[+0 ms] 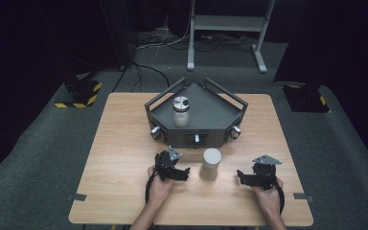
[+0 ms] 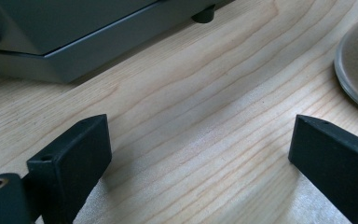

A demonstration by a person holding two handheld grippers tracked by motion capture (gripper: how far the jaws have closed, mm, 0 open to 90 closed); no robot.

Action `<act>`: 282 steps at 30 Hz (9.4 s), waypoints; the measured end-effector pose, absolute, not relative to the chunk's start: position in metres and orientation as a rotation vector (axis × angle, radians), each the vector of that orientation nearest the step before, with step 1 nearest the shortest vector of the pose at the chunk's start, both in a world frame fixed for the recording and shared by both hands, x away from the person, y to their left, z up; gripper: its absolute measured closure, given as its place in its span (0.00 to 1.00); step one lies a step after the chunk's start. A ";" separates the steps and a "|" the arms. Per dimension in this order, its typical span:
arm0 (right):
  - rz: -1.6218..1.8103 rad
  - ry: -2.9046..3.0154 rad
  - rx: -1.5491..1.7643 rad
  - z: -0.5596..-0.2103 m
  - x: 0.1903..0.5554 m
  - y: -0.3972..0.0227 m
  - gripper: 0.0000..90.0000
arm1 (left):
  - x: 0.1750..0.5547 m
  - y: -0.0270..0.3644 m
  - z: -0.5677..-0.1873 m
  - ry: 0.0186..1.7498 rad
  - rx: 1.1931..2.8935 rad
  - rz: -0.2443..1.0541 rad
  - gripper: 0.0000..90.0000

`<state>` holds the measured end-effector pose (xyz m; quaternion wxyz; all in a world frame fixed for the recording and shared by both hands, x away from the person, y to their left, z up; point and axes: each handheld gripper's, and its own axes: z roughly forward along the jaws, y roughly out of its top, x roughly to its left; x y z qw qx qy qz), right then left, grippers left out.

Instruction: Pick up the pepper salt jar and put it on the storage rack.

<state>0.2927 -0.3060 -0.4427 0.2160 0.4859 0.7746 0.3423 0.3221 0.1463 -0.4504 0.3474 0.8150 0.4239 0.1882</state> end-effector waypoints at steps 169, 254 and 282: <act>1.381 2.240 0.842 -0.258 0.366 -0.270 0.38 | 0.322 0.147 -0.451 1.105 2.104 0.486 0.07; 1.199 2.244 0.998 -0.283 0.436 -0.217 0.37 | 0.322 0.147 -0.451 1.105 2.105 0.488 0.07; 1.217 2.259 1.009 -0.286 0.439 -0.221 0.36 | 0.321 0.147 -0.451 1.105 2.106 0.490 0.07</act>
